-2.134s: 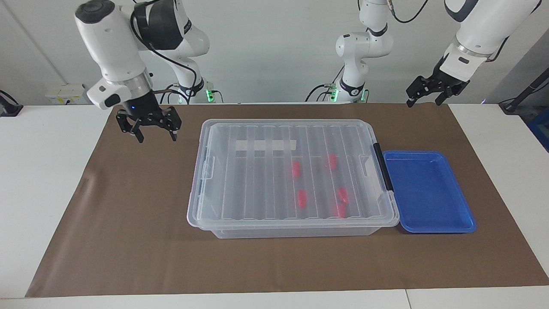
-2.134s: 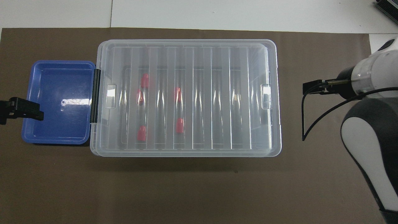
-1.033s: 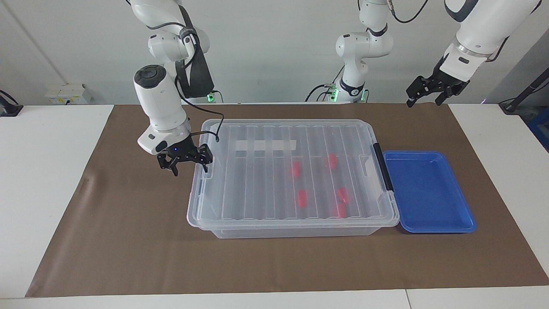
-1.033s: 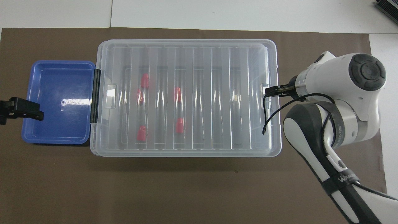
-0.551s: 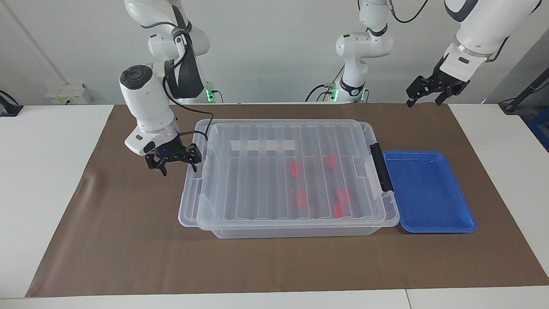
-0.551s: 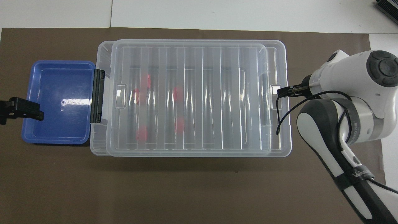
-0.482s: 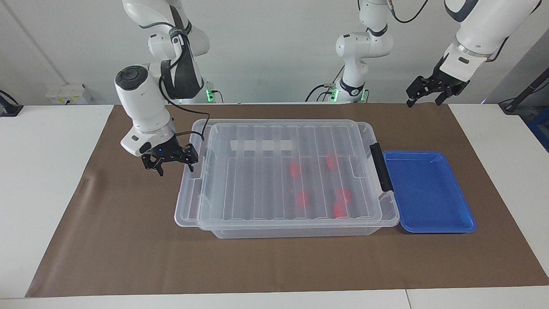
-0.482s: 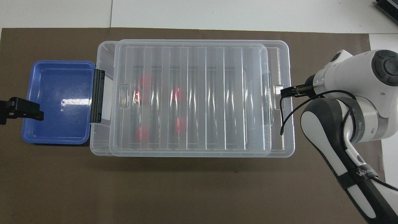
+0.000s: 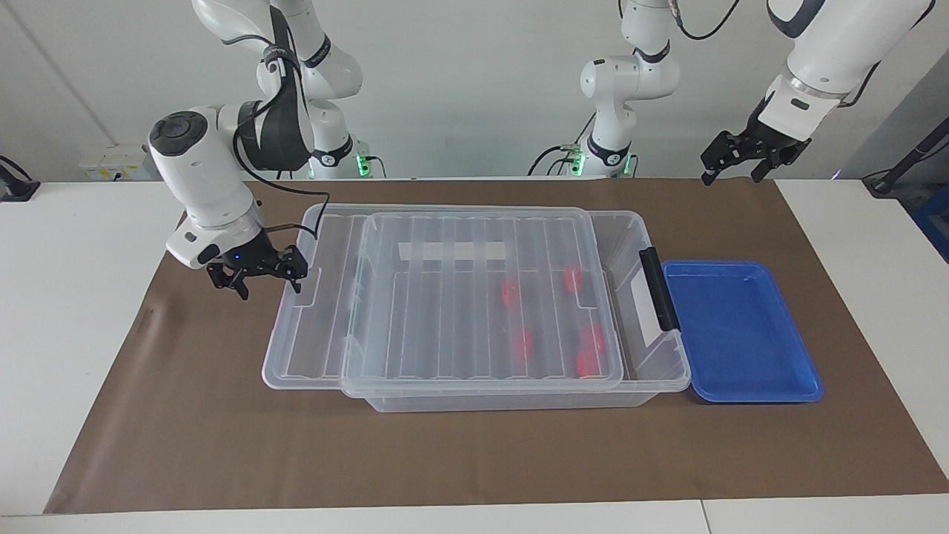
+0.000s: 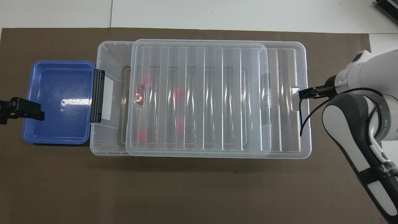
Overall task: Place red block in blue tray from box
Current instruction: 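Slide the clear lid away from the blue tray with the right gripper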
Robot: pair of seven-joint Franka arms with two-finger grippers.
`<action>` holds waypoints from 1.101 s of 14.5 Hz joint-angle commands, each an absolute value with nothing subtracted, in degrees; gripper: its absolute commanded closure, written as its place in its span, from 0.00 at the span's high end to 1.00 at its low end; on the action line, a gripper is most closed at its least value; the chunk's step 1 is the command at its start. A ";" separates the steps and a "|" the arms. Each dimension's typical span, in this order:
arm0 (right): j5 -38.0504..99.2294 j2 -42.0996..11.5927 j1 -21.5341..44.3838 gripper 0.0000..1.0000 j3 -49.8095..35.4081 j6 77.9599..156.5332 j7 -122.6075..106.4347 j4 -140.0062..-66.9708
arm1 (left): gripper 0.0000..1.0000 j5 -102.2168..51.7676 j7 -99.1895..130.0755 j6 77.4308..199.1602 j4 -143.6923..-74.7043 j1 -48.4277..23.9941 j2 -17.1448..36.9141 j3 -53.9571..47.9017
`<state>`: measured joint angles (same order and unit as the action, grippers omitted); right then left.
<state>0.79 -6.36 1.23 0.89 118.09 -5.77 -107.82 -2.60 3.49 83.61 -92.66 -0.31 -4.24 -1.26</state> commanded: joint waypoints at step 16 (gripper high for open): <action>-1.23 -3.96 -9.75 1.00 0.70 114.35 -17.75 -109.07 | 1.00 -3.08 34.51 103.94 -99.65 -14.13 -4.57 -2.20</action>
<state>-0.13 -5.26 -8.22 1.05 114.92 -16.00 -107.84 -2.67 30.01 99.24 -96.24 -11.26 -4.02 -3.15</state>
